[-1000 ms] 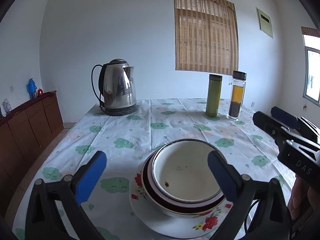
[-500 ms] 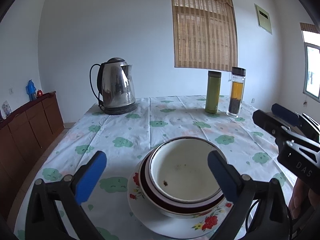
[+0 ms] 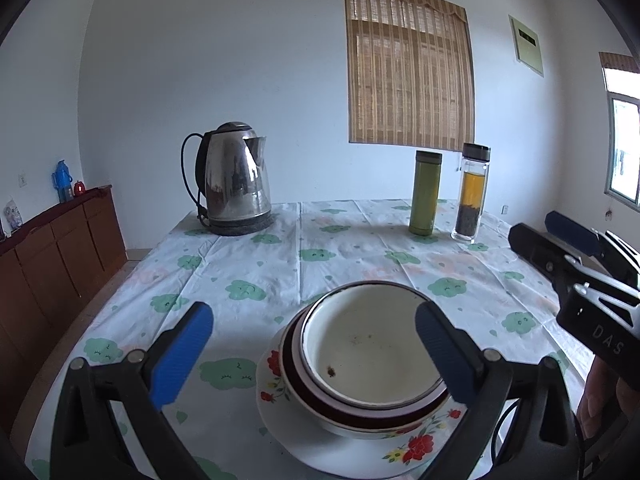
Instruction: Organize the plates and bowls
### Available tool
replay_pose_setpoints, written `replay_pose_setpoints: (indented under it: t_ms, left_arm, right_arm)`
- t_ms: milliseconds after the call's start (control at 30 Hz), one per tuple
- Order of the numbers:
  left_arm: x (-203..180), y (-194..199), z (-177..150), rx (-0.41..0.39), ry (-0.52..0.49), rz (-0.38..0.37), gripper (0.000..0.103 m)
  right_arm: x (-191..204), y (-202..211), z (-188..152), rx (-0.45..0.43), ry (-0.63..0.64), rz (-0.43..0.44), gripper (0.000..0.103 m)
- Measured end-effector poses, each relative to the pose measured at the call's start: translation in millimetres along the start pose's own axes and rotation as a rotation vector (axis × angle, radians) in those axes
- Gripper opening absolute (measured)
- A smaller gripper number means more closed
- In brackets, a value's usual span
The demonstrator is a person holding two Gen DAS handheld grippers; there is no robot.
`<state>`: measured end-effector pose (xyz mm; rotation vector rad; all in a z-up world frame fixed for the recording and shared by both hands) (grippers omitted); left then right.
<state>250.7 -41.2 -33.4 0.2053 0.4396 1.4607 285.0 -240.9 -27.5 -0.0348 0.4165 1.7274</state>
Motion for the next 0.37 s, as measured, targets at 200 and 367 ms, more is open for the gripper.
replay_pose_setpoints:
  t_ms: [200, 367]
  left_arm:
    - [-3.4, 2.7, 1.6, -0.018, -0.022, -0.003, 0.103]
    - [-4.0, 2.8, 2.2, -0.017, -0.027, -0.003, 0.103]
  right_arm:
    - [-0.7, 0.3, -0.1, -0.006, 0.002, -0.001, 0.064]
    - [-1.2, 0.5, -0.7, -0.004, 0.002, -0.001, 0.064]
Point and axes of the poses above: each gripper's, at about its wrist camera, not at the fingertips, and y roughly against the way its jaws point, x to its left, z to its top, the point moved 7 cm from there along -y, roughly the way its jaws point, and after that the axes turned 10 degrees about y, right-handed, at the moved point
